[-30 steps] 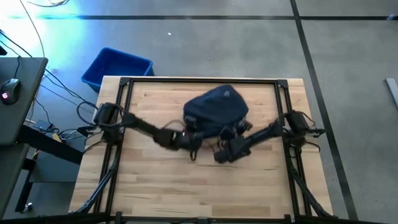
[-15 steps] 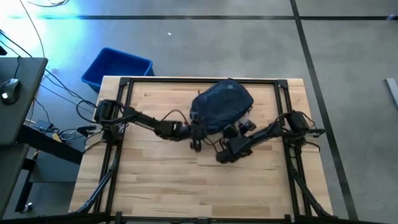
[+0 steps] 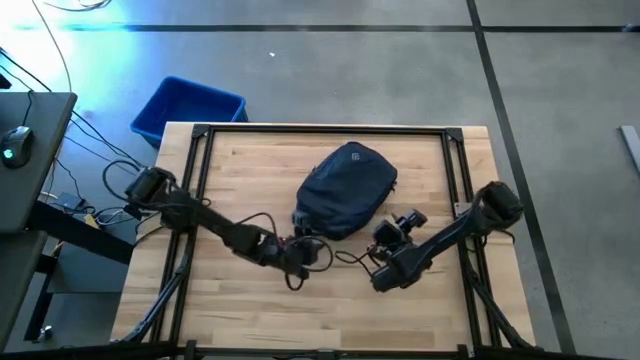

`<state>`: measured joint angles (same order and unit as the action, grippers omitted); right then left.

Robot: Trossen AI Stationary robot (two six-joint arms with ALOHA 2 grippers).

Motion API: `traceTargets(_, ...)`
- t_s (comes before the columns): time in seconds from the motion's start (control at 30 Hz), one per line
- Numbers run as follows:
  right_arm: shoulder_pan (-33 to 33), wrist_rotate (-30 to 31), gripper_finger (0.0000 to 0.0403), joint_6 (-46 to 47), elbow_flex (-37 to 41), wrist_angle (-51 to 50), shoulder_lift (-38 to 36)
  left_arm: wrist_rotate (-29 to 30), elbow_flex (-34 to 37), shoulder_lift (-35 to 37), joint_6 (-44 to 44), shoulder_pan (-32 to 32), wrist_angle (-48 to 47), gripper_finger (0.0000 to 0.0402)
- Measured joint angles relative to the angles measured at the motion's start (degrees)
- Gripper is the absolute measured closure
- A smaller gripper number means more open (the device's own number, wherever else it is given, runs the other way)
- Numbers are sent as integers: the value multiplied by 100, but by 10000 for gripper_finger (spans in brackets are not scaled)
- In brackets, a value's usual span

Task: Unpack backpack
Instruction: Close the black backpack, then return to Home Position

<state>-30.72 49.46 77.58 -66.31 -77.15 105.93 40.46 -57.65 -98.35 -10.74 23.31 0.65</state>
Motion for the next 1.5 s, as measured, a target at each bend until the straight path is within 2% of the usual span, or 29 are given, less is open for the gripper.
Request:
traceTargets(0.1, -35, -249, 254, -65, 455, 541, -240, -6, 0, 224, 574, 40, -734, 270)
traceTargets(0.2, -236, -241, 254, -234, 829, 1334, -569, -372, 10, 274, 1101, -138, -1277, 270)
traceTargets(0.27, -361, -355, 254, -952, 1063, 2264, -755, -640, 124, 233, 1344, -289, -1245, 270)
traceTargets(0.33, -428, -634, 254, -2003, 1321, 3598, -877, -826, 262, 110, 1476, -436, -988, 270)
traceTargets(0.43, -264, -950, 254, -3061, 1835, 5262, -883, -845, 483, -85, 1510, -662, -653, 270)
traceTargets(0.6, 450, 30, 257, -2961, 2636, 6702, -781, -866, 597, -350, 1759, -934, -486, 270)
traceTargets(0.67, 771, 196, 260, -2922, 2802, 6918, -781, -911, 597, -389, 1804, -972, -495, 270)
traceTargets(0.8, 1242, 162, 268, -2489, 2955, 7055, -775, -764, 595, -392, 1807, -980, -496, 270)
traceTargets(0.93, 1324, 468, 274, -2605, 2953, 7057, -792, -262, 597, -397, 1684, -996, -286, 270)
traceTargets(1.0, 1321, 609, 275, -2595, 2953, 6986, -867, -197, 597, -397, 1624, -1018, -142, 270)
traceTargets(1.23, 1212, 415, 275, -2390, 2762, 5711, -1618, -968, 561, -34, 1812, -506, 212, 270)
traceTargets(1.37, 918, 677, 275, -2164, 2652, 5061, -2280, -990, 386, 336, 1912, -21, -266, 270)
traceTargets(1.5, 494, 814, 275, -2542, 2652, 5134, -3018, -1108, 284, 902, 2653, 603, -755, 270)
